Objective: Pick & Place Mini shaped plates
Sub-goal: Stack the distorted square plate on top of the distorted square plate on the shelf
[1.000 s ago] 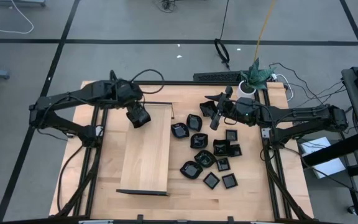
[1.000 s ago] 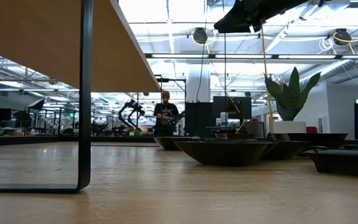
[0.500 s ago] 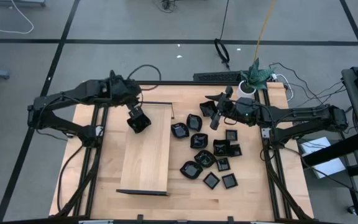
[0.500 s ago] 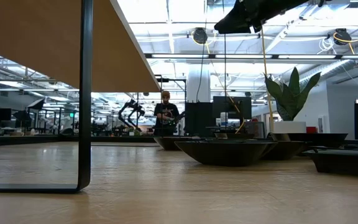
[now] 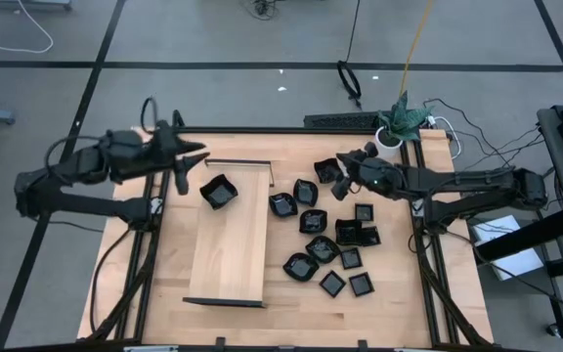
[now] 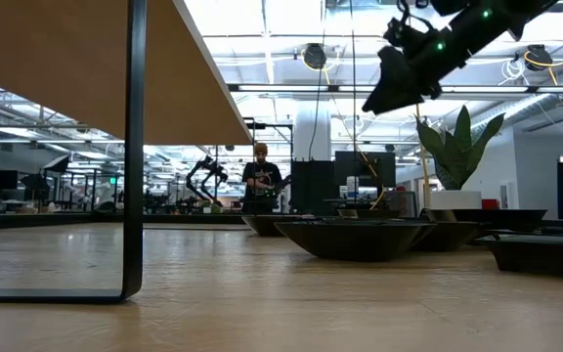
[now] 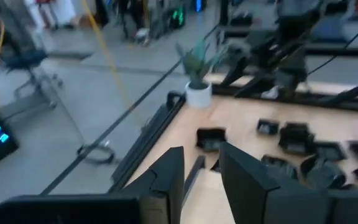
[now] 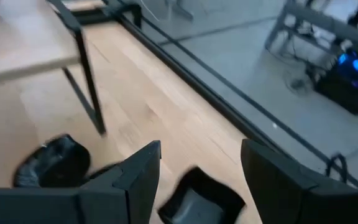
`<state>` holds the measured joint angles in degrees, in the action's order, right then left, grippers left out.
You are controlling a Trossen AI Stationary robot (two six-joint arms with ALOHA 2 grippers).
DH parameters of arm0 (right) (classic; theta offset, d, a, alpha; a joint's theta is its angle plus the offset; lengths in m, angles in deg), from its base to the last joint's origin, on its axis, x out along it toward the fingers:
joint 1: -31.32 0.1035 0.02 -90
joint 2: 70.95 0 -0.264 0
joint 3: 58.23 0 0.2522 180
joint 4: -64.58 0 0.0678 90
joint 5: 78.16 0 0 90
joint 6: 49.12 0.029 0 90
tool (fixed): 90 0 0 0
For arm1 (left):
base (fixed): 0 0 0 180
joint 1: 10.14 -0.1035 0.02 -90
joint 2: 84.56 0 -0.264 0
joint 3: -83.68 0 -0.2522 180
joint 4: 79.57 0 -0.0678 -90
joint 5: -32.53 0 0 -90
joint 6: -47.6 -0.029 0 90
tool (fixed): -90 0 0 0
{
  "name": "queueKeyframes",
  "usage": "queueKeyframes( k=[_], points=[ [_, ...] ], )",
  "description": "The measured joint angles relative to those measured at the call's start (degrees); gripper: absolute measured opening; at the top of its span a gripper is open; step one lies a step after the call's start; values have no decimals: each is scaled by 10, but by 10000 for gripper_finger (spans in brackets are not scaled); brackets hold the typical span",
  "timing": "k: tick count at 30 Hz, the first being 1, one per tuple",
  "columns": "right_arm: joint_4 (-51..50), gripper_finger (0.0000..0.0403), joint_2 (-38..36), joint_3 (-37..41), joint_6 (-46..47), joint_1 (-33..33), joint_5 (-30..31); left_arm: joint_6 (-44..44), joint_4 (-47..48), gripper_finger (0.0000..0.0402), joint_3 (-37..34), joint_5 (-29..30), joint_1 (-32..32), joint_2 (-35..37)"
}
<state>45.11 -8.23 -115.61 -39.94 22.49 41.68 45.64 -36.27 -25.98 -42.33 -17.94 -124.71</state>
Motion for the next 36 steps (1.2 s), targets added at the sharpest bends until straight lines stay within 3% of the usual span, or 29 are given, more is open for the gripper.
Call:
queueKeyframes(
  k=[4,9,11,21,27,36],
  points=[
    [-13,210,0,0,13,-18,-5,-17,-85,98,-93,-37,10,51],
    [-68,210,24,0,81,-105,-132,-25,-128,97,-162,-37,15,79],
    [-82,210,46,1,91,-140,-151,-21,-125,97,-175,-36,15,80],
    [-46,210,179,0,98,-243,-222,-23,-132,97,-194,-31,15,51],
    [-12,210,232,0,98,-250,-243,-23,-132,97,-194,-31,15,38],
    [0,201,252,-1,92,-250,-253,-22,-131,97,-194,-31,15,29]
  ],
)
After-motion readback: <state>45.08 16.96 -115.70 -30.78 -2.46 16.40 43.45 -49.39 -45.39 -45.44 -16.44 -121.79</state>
